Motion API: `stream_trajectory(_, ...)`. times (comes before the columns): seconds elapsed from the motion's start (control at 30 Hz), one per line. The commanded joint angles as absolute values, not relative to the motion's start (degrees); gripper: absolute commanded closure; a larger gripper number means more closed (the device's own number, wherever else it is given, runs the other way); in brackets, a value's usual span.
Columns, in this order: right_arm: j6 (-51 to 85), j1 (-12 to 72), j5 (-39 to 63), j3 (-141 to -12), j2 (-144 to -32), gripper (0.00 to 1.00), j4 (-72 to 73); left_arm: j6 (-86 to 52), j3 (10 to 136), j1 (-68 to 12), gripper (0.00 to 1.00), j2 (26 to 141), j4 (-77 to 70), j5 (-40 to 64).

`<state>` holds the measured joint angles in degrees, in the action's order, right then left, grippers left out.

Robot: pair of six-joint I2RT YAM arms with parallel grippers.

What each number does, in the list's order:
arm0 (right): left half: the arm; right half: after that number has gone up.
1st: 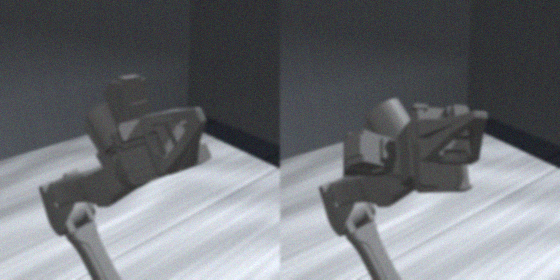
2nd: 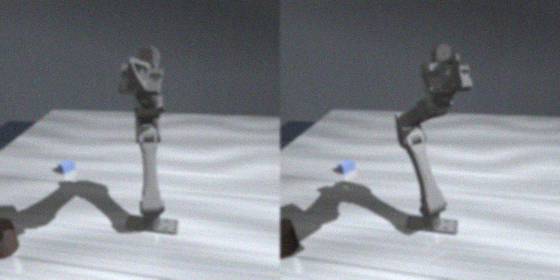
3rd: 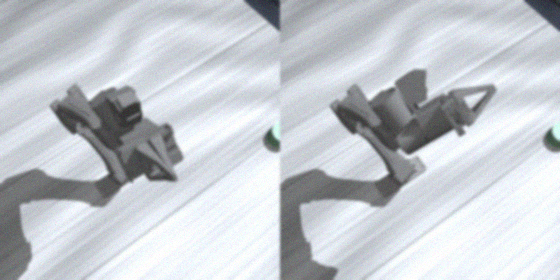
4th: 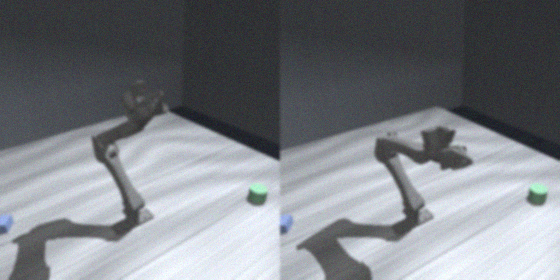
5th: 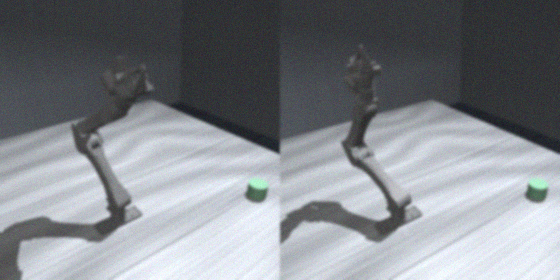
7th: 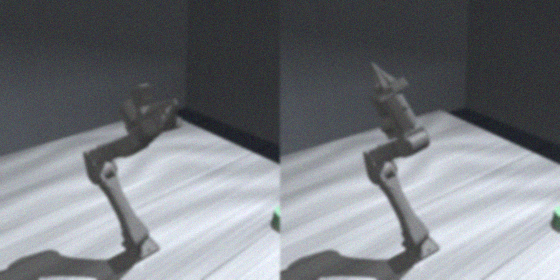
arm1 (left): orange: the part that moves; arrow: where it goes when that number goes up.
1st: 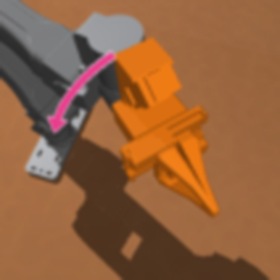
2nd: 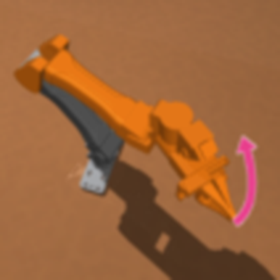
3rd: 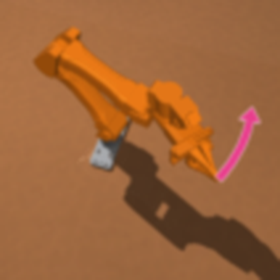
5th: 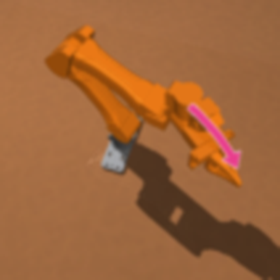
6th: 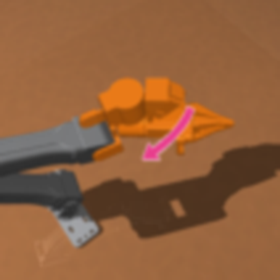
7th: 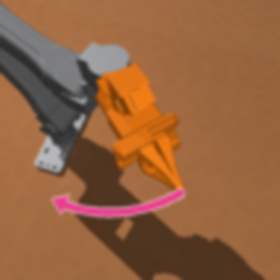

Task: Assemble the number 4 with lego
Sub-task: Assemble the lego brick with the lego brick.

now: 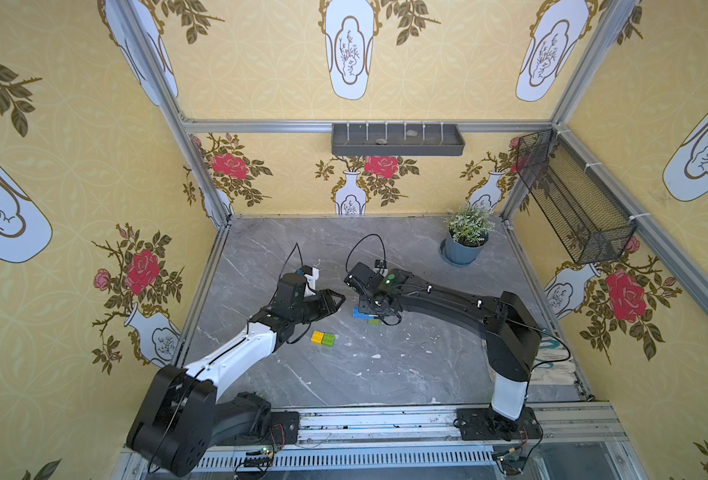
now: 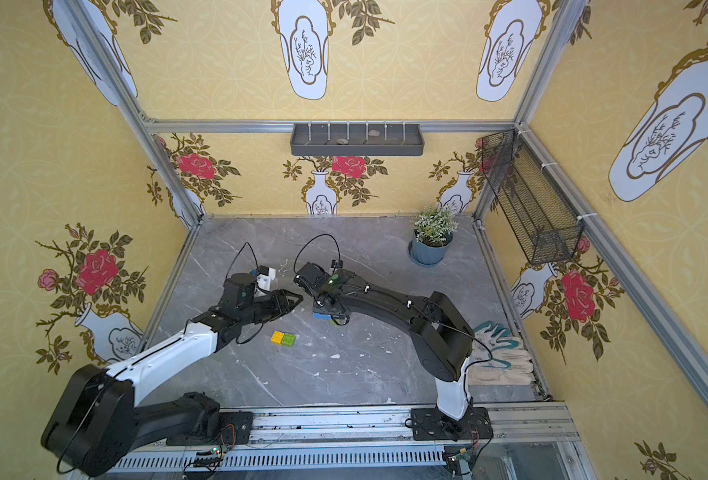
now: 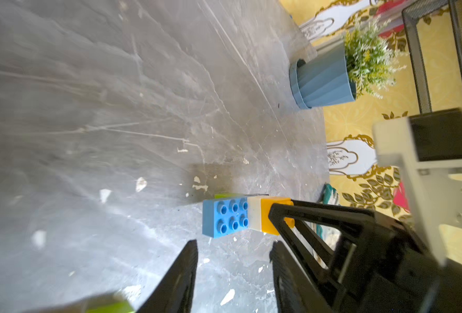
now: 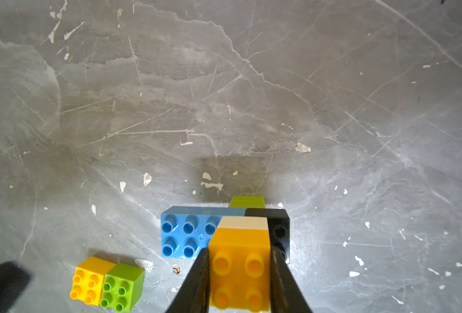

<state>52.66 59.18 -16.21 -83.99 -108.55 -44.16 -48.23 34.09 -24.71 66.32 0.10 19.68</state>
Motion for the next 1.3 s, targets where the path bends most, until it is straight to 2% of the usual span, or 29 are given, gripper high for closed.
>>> stream_trajectory(0.0, 53.0, 59.4, -10.6, -82.4, -109.9, 0.81, -51.0, -45.5, 33.9, -24.6, 0.52, 59.9, 20.6, 6.8)
stream_trajectory(0.13, 52.5, 59.3, -10.5, -82.7, -110.0, 0.82, -50.9, -45.9, 31.4, -24.7, 0.46, 53.3, 29.3, 6.8)
stream_trajectory(0.23, 52.0, 59.3, -10.5, -83.2, -110.1, 0.84, -51.4, -46.6, 29.7, -24.6, 0.48, 52.0, 32.0, 10.0)
stream_trajectory(0.53, 50.6, 59.2, -11.8, -82.8, -108.3, 0.78, -50.3, -48.6, 26.9, -24.7, 0.47, 51.3, 30.2, 10.1)
stream_trajectory(0.67, 49.1, 58.8, -12.3, -85.8, -109.7, 0.77, -50.7, -49.7, 27.1, -24.7, 0.44, 53.9, 23.8, 12.0)
stream_trajectory(0.8, 48.5, 58.5, -12.7, -87.4, -110.2, 0.66, -51.3, -50.2, 29.5, -24.7, 0.4, 58.5, 13.8, 15.2)
stream_trajectory(0.87, 48.6, 58.4, -13.0, -87.4, -110.0, 0.63, -51.6, -50.2, 31.7, -24.7, 0.4, 62.3, 10.1, 16.7)
stream_trajectory(1.07, 48.6, 58.0, -12.8, -86.9, -109.4, 0.62, -51.4, -52.4, 36.5, -24.7, 0.42, 74.9, -4.1, 24.2)
stream_trajectory(1.27, 48.4, 58.0, -12.9, -86.4, -108.5, 0.52, -50.1, -56.8, 35.8, -24.7, 0.42, 81.6, -15.1, 27.2)
